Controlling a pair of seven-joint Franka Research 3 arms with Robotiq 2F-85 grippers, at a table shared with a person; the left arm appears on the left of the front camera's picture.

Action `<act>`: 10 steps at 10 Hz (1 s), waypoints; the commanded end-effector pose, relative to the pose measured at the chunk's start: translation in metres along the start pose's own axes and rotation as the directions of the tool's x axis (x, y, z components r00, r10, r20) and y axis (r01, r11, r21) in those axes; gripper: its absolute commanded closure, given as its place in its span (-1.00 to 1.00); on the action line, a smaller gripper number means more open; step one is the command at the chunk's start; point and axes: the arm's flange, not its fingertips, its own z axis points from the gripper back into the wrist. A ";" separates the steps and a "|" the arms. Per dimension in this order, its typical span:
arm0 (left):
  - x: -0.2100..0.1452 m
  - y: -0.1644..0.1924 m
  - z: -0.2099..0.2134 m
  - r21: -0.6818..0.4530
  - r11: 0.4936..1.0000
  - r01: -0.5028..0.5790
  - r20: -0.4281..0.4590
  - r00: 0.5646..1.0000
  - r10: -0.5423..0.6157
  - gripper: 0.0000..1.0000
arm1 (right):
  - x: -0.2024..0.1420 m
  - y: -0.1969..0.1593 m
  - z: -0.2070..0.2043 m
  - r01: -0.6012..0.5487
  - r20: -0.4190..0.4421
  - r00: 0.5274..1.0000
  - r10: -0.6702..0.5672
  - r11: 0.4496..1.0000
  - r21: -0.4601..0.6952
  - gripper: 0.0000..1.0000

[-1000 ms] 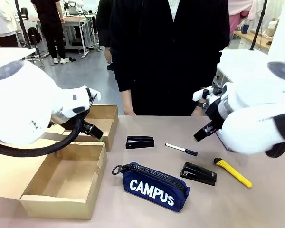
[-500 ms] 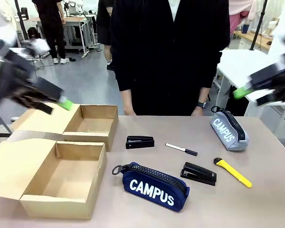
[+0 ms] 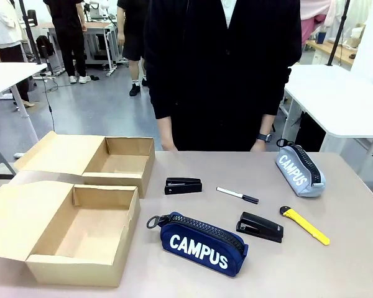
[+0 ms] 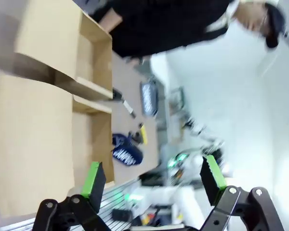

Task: Place items inside the box.
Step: Pick up a Pencil pouch or Stapler and place it inside the Mailer Box closest to the robot.

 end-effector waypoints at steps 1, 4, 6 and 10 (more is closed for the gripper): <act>-0.071 0.050 -0.063 -0.264 0.934 -0.241 0.284 0.906 0.314 -1.00 | -0.015 -0.060 -0.020 0.118 0.104 0.986 -0.127 0.989 0.091 -1.00; 0.002 0.030 0.023 -0.067 0.990 -0.127 0.108 0.985 0.134 -1.00 | 0.007 -0.037 0.019 0.097 0.063 0.993 -0.098 0.995 0.023 -1.00; 0.002 0.030 0.023 -0.067 0.990 -0.127 0.108 0.985 0.134 -1.00 | 0.007 -0.037 0.019 0.097 0.063 0.993 -0.098 0.995 0.023 -1.00; 0.002 0.030 0.023 -0.067 0.990 -0.127 0.108 0.985 0.134 -1.00 | 0.006 -0.034 0.014 0.112 0.056 0.992 -0.112 0.994 0.004 -1.00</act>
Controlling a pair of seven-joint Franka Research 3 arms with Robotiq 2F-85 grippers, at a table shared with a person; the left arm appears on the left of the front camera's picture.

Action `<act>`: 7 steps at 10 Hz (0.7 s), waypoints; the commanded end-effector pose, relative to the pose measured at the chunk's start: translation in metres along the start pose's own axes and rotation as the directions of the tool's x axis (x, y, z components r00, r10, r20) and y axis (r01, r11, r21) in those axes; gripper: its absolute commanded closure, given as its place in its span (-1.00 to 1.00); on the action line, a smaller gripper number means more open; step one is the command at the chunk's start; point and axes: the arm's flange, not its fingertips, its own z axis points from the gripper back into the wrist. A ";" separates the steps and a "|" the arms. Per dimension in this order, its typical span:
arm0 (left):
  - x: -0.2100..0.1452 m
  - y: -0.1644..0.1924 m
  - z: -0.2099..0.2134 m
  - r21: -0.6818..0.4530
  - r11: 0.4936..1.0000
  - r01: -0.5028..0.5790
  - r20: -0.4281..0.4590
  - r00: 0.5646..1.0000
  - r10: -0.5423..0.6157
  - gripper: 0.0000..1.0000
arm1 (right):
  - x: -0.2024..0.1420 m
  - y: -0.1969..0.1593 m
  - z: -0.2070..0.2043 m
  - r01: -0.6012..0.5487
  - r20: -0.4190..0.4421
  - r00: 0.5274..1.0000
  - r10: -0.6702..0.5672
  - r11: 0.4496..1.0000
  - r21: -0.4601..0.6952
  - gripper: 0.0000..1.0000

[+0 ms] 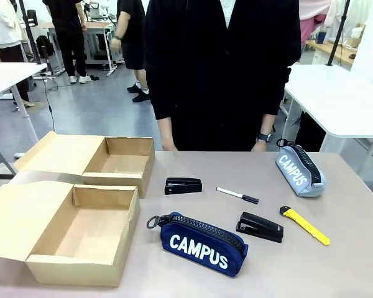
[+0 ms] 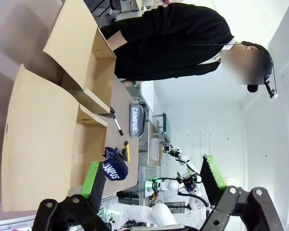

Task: Place items inside the box.
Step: Pick up a Pencil pouch or Stapler and place it inside the Mailer Box closest to the robot.

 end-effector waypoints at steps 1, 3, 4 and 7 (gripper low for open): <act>0.002 0.000 -0.001 -0.022 1.000 0.020 0.003 1.000 -0.020 -1.00 | -0.010 0.024 -0.029 -0.169 -0.102 0.981 0.165 0.985 -0.030 -1.00; 0.002 0.000 -0.001 -0.022 1.000 0.020 0.003 1.000 -0.020 -1.00 | -0.041 0.067 -0.101 -0.542 -0.362 0.801 0.476 0.834 -0.103 -1.00; 0.002 0.000 -0.001 -0.022 1.000 0.020 0.003 1.000 -0.020 -1.00 | -0.060 0.080 -0.135 -0.675 -0.502 0.652 0.568 0.737 -0.042 -1.00; 0.002 0.000 -0.001 -0.022 1.000 0.020 0.003 1.000 -0.020 -1.00 | -0.063 0.080 -0.158 -0.763 -0.621 0.500 0.604 0.647 0.015 -1.00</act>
